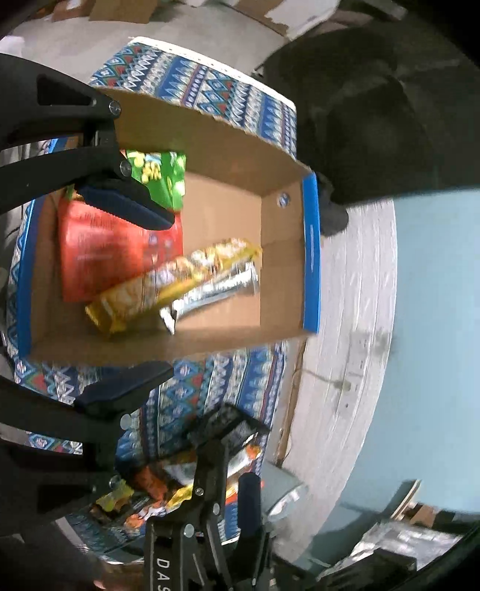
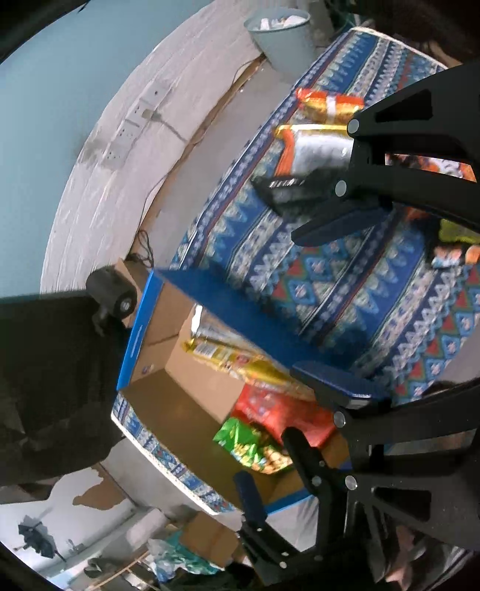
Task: Organize snacks
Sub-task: 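Move both tools back over the snack pile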
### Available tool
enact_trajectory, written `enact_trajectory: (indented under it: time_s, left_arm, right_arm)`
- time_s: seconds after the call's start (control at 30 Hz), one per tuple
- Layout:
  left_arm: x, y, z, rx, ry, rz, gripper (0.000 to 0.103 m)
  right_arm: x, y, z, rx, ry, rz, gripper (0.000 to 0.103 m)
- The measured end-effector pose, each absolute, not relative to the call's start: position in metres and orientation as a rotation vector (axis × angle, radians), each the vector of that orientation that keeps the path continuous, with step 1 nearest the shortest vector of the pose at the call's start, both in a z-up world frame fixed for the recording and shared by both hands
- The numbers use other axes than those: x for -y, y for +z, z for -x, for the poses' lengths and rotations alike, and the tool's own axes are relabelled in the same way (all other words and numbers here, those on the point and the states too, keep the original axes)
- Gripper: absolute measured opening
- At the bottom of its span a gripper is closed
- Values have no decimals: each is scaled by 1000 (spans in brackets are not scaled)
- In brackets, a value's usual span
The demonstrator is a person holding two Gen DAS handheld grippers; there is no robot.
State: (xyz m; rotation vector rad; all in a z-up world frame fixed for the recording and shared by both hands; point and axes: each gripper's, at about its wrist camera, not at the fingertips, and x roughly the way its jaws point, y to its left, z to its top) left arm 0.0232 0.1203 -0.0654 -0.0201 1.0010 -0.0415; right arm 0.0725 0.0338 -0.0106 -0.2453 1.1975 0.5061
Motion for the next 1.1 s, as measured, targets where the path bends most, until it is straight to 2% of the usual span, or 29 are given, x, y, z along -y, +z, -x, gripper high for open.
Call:
enact_trajectory:
  time_s: [0.33,0.47,1.1]
  left_arm:
    - [-51,-66,-18,-1009,-172,-101,75]
    - [-26,-67,-13,-1007,-218,-147,76]
    - [70,-94,12,-1096,-457,-222,81]
  right_arm:
    - [33,0,-53,-1198,448,201,66]
    - [59,1,-44,-1199,418,186,71]
    - [170,-40,1,-1326,283,85,71]
